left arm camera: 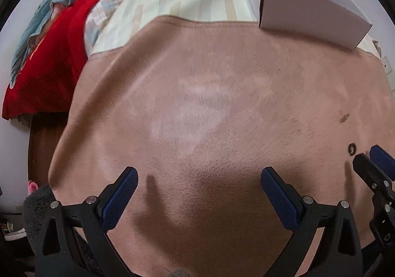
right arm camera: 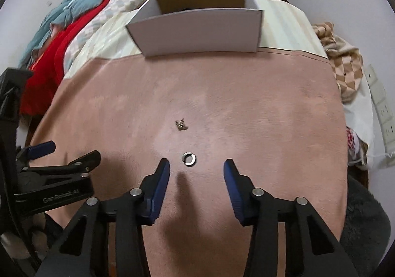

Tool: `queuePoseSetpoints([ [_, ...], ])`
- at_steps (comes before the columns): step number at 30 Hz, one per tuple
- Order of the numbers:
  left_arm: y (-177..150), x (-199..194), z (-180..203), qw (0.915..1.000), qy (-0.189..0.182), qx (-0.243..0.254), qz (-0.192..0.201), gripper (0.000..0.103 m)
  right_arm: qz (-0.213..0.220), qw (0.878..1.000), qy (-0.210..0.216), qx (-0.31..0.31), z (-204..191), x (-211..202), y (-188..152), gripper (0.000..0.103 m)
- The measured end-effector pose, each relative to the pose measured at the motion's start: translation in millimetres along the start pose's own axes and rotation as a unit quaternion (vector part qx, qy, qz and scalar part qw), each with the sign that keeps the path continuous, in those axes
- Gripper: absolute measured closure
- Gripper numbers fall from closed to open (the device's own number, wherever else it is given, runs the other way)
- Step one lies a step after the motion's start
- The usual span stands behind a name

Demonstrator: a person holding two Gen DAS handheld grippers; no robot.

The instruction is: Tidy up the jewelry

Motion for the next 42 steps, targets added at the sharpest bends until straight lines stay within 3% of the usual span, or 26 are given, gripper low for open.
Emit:
queuePoseSetpoints([
  [4, -3, 0, -2, 1.0, -0.003, -0.003, 0.003, 0.001, -0.007, 1.0, -0.009, -0.022, -7, 13, -4, 0.073],
  [8, -3, -4, -4, 1.0, 0.006, -0.004, 0.006, 0.001, 0.006, 0.997, -0.049, -0.067, -15, 17, 0, 0.091],
  [14, 16, -27, 14, 0.9992, -0.002, 0.007, 0.04, 0.001, 0.044, 0.999, -0.018, -0.009, 9, -5, 6, 0.091],
  [20, 32, -46, 68, 0.9961, -0.077, 0.02, 0.038, 0.002, 0.102, 0.993, -0.032, 0.053, 57, -43, 26, 0.091],
  [24, 37, -55, 101, 0.9932, -0.102, 0.033, 0.044, 0.004, 0.115, 0.989, -0.043, 0.08, 82, -51, 28, 0.093],
  [25, 38, -54, 105, 0.993, -0.103, 0.036, 0.046, 0.008, 0.117, 0.989, -0.043, 0.085, 85, -51, 28, 0.093],
  [27, 38, -54, 116, 0.9925, -0.105, 0.045, 0.045, 0.034, 0.121, 0.987, -0.044, 0.094, 93, -54, 28, 0.093],
  [29, 39, -53, 122, 0.9921, -0.105, 0.051, 0.046, 0.048, 0.123, 0.987, -0.043, 0.099, 98, -56, 27, 0.099],
  [30, 40, -55, 124, 0.9917, -0.102, 0.054, 0.057, 0.06, 0.123, 0.987, -0.042, 0.1, 99, -56, 28, 0.103],
  [33, 41, -59, 128, 0.9897, -0.105, 0.063, 0.073, 0.089, 0.119, 0.987, -0.039, 0.101, 99, -53, 29, 0.103],
  [36, 45, -53, 124, 0.9893, -0.108, 0.063, 0.075, 0.097, 0.118, 0.987, -0.029, 0.104, 97, -50, 29, 0.103],
  [42, 52, -52, 109, 0.9896, -0.107, 0.048, 0.082, 0.097, 0.123, 0.982, 0.03, 0.142, 102, -58, 33, 0.102],
])
Point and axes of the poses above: each gripper's, at about its wrist camera, not at the fingertips, and x roughly the way its jaws point, z to its right, y to its top, the point moved 7 cm from there along x, roughly the way its jaws point, and after that the axes turned 14 degrees about y, right-handed, at the moved point
